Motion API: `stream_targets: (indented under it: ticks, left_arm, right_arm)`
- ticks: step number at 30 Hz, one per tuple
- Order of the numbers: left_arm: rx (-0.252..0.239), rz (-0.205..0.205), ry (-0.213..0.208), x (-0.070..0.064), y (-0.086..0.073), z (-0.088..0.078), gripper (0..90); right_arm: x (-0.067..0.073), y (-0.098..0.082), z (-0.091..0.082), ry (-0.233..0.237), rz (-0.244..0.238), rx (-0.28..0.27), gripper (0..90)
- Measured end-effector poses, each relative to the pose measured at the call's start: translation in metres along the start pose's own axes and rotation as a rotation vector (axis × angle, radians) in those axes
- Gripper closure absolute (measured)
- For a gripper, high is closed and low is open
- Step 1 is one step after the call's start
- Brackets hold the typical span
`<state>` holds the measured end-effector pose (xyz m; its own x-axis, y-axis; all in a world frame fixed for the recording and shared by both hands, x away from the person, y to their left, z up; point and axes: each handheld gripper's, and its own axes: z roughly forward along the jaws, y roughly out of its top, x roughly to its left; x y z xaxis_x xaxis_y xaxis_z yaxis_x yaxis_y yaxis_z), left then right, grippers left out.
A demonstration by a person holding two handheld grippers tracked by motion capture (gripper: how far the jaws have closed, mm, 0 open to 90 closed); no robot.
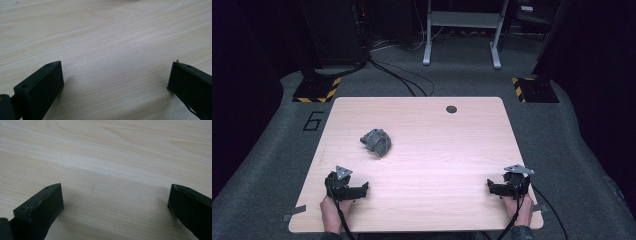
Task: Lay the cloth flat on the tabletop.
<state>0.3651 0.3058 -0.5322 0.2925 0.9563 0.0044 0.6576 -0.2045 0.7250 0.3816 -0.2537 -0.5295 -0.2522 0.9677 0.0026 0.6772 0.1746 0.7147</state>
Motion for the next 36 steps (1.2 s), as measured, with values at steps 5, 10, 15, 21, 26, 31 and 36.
stream_targets:
  ticks: [5, 10, 15, 21, 26, 31, 36]
  left_arm:
    - [0.000, 0.002, -0.002, 0.000, 0.000, 0.000, 0.0]
    - [0.000, 0.002, -0.003, 0.000, 0.000, 0.000, 0.0]
    - [0.001, -0.002, -0.003, -0.001, 0.000, 0.000, 0.0]
    - [-0.028, -0.028, -0.030, 0.003, -0.001, -0.002, 0.0]
    - [-0.037, -0.074, -0.075, 0.007, 0.002, -0.002, 0.0]
    - [-0.033, -0.066, -0.086, 0.006, 0.011, -0.003, 0.0]
    - [-0.029, -0.054, -0.114, 0.006, 0.024, -0.002, 0.1]
  right_arm:
    - [0.000, 0.000, 0.000, 0.002, 0.005, -0.001, 0.0]
    - [-0.001, 0.002, 0.003, 0.014, -0.009, -0.005, 0.0]
    - [-0.002, 0.005, 0.006, 0.030, -0.022, -0.001, 0.0]
    - [-0.001, 0.005, 0.006, 0.030, -0.021, -0.001, 0.0]
    - [-0.002, 0.006, 0.007, 0.033, -0.027, -0.010, 0.0]
    - [-0.002, 0.006, 0.006, 0.033, -0.028, -0.009, 0.0]
    - [-0.001, 0.006, 0.006, 0.030, -0.027, -0.011, 0.1]
